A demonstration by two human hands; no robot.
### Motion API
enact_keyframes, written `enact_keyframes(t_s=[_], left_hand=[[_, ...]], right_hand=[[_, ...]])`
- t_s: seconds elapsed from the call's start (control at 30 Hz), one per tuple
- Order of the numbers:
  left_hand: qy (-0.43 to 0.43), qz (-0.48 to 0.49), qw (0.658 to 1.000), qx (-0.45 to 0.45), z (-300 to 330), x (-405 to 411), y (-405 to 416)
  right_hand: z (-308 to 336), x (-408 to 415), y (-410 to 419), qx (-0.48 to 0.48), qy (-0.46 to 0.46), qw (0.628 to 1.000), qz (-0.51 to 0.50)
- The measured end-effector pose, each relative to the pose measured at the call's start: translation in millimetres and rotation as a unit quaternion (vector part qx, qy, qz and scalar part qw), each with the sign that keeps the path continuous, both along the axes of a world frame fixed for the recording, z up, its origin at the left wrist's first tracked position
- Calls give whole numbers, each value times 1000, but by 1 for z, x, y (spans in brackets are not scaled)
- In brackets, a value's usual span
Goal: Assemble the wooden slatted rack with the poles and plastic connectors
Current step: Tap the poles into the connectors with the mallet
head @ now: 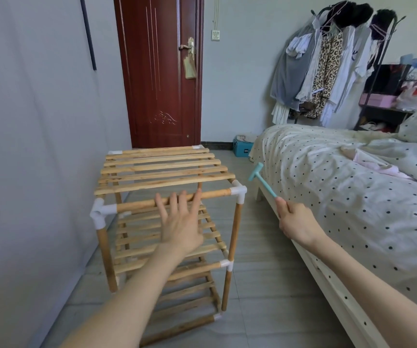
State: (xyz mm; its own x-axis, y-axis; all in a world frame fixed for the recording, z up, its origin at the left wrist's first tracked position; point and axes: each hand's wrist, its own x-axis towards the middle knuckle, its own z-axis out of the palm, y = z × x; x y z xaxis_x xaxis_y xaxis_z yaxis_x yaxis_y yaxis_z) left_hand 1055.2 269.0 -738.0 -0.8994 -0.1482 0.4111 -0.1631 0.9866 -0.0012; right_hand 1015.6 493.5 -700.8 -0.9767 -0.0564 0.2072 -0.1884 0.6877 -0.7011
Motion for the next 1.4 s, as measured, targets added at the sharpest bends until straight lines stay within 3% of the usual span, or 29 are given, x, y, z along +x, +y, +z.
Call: enact_keyframes(t_s=[0.1,0.2,0.4,0.5,0.73,0.83,0.93,1.0,1.07,1.13,1.17,1.23,1.3,1.33,1.4], left_hand=[[26,2,999,30,-4,-13,3],[80,-64,992,69,-7,-17,-20],[161,-142,948,236,-9,7,-54],[147,-136,931,306,-3,18,-93],[26,126,967,220,42,13,-160],[41,26,974,222,58,15,-128],[-91,-22,980,175,46,26,-76],[-157,-21,979,128,39,30,-58],[-171,-18,977,125,40,30,-58],[-175,-10,976,127,41,30,-63],[-176,-8,976,126,41,31,-65],[-177,-8,976,126,40,33,-65],[-174,-10,977,126,40,31,-62],[-174,-12,977,126,39,30,-60],[-170,-14,977,126,38,28,-58]], right_hand=[[-2,4,8,-43,0,999,4],[6,8,11,-61,-15,998,20],[19,3,-8,-84,-13,995,56],[19,2,-16,-101,-10,993,63],[22,4,-18,-65,44,996,30],[27,-1,-20,-36,69,997,-18],[47,-15,-27,62,7,998,6],[74,-25,-33,70,-25,997,29],[96,-35,-37,37,67,997,-2],[90,-36,-42,-76,210,973,-66],[77,-35,-46,-90,207,969,-104],[37,-38,-55,-36,45,996,-75],[15,-45,-55,27,-98,994,-46],[16,-49,-55,17,-72,996,-50],[28,-52,-54,-62,90,988,-105]])
